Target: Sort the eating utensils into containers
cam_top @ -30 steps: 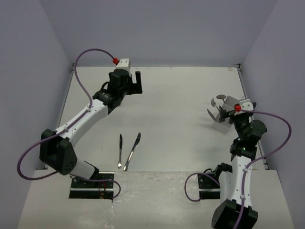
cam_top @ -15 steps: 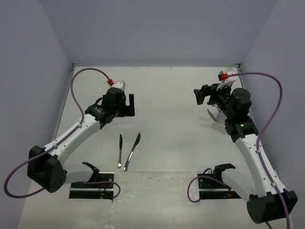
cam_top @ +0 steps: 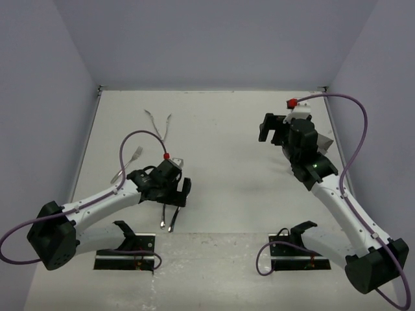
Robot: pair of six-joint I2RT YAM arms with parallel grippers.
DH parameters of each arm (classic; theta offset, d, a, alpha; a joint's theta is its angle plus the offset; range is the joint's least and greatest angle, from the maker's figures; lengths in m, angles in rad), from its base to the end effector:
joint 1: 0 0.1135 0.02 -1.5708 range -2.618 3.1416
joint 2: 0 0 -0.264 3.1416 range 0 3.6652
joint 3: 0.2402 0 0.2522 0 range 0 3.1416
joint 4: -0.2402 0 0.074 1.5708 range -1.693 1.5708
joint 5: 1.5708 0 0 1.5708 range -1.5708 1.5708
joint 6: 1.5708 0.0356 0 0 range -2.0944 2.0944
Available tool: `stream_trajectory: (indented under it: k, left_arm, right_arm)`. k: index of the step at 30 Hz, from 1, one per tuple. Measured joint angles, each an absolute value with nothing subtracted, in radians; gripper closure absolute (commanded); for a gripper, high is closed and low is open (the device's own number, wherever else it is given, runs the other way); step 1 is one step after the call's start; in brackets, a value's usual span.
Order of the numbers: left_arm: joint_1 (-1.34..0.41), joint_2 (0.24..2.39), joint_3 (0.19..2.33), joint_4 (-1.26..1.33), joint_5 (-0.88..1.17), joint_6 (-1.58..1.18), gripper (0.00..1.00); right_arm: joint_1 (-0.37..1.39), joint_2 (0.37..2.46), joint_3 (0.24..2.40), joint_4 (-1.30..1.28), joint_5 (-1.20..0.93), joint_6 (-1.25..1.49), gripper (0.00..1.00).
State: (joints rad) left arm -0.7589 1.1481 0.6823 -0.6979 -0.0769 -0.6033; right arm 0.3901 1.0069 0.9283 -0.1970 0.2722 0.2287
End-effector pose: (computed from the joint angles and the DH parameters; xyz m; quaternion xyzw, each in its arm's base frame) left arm 0.1476 -0.1362 0.1973 0.0683 0.9763 -0.0979 0.1806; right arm 0.2182 0.0794 0.3477 0.0179 0.7942 0.0789 0.6023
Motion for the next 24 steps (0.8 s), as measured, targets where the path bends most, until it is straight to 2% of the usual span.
stream_trajectory:
  k: [3, 6, 14, 18, 19, 21, 24]
  left_arm:
    - [-0.823, 1.163, 0.674, -0.698, -0.071, -0.622, 0.07]
    - [-0.878, 1.216, 0.674, -0.698, -0.077, -0.645, 0.17]
    - [-0.900, 1.299, 0.674, -0.696, -0.127, -0.674, 0.26]
    - [-0.900, 1.331, 0.673, -0.683, -0.138, -0.681, 0.38]
    - [-0.900, 1.339, 0.672, -0.675, -0.138, -0.680, 0.44]
    - [-0.902, 1.352, 0.669, -0.661, -0.139, -0.681, 0.47]
    - [-0.907, 1.357, 0.667, -0.659, -0.149, -0.679, 0.58]
  right_arm:
    - [0.390, 0.985, 0.926, -0.200, 0.304, 0.251, 0.01]
    - [0.390, 0.965, 0.913, -0.212, 0.349, 0.277, 0.01]
    - [0.391, 0.881, 0.826, -0.249, 0.460, 0.331, 0.01]
    - [0.391, 0.846, 0.808, -0.252, 0.508, 0.369, 0.01]
    - [0.391, 0.842, 0.807, -0.252, 0.522, 0.386, 0.01]
    - [0.390, 0.840, 0.807, -0.252, 0.564, 0.432, 0.01]
    - [0.388, 0.840, 0.811, -0.270, 0.587, 0.469, 0.01]
